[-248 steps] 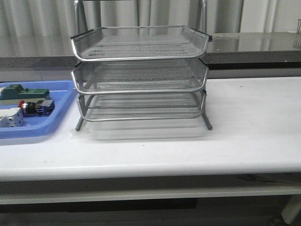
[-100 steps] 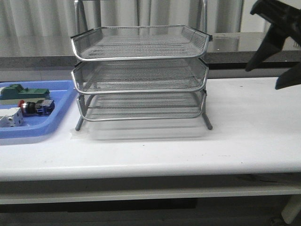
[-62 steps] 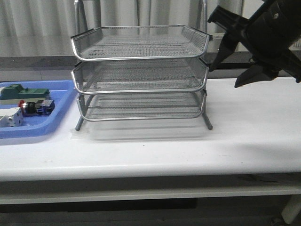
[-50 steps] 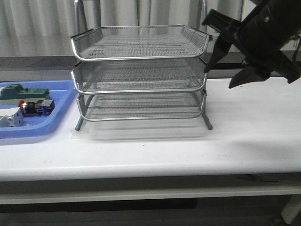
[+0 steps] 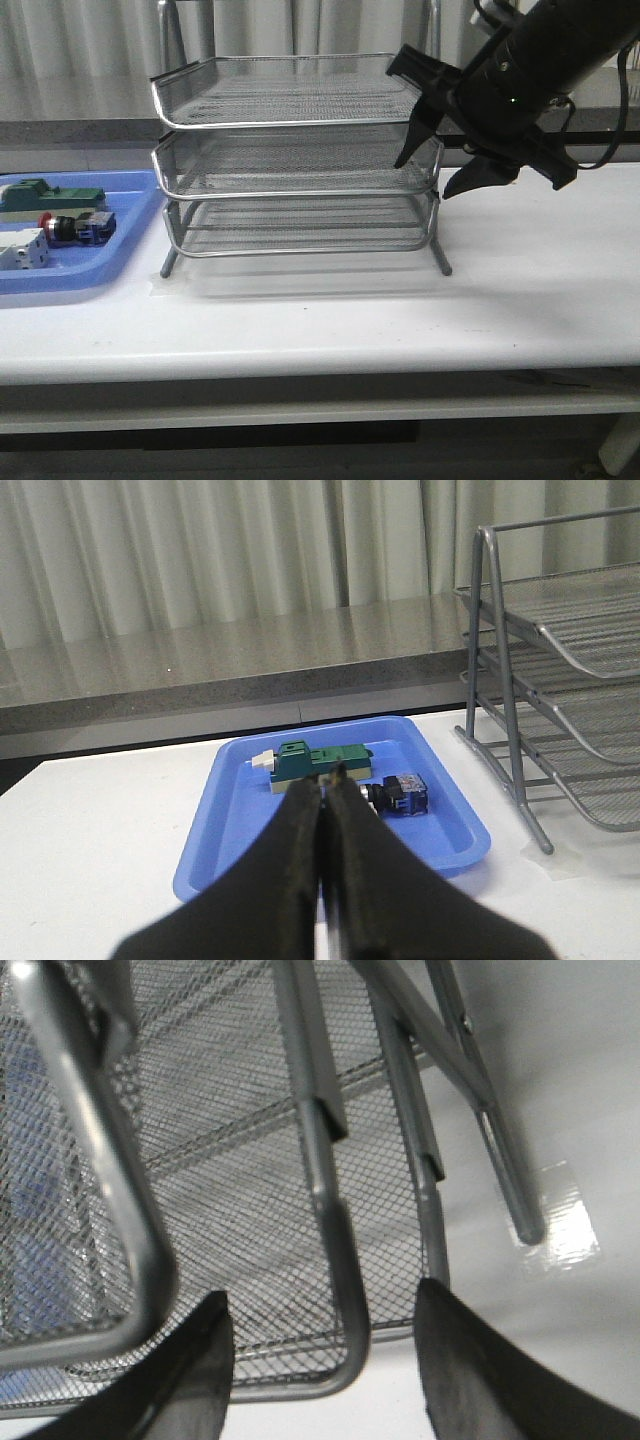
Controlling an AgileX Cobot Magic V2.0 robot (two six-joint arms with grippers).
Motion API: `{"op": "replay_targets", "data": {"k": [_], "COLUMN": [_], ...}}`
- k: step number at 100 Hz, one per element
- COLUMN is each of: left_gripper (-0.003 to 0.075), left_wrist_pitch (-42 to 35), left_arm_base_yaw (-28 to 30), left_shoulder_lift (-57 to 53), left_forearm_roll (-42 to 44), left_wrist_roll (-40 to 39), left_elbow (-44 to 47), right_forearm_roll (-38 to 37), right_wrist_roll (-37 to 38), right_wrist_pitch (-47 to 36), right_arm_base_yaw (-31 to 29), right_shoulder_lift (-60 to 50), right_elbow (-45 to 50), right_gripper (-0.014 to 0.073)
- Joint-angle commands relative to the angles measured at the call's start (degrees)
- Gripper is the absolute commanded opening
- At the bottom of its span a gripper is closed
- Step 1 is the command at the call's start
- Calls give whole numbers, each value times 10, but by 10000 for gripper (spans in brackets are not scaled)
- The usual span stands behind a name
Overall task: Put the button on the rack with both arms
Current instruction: 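Reach the right gripper to the front edge of the middle wire tray and grasp, then pull the middle wire tray out toward the robot with the right gripper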
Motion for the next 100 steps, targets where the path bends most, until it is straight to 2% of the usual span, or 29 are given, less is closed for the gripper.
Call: {"op": "replay_targets", "data": {"k": [1, 28, 58, 100], "left_gripper": [-21, -21, -21, -21], "left_wrist_pitch": [-50, -50, -50, -50], "left_arm_base_yaw": [0, 0, 0, 0], "left_shoulder_lift": [-18, -18, -18, -18], "left_forearm_roll": [-4, -4, -4, -4], "left_wrist_roll": [-7, -7, -7, -7], "left_elbow": [32, 32, 32, 32], "right_forearm_roll": [7, 8, 8, -12], "right_wrist_roll": [-2, -2, -2, -13], "right_wrist_pitch": [-32, -41, -23, 24], "right_arm_base_yaw": [2, 3, 3, 3], "right_shoulder_lift": [-20, -19, -19, -19], "right_elbow": [-22, -22, -22, -18], "right_gripper": [386, 286, 34, 15]}}
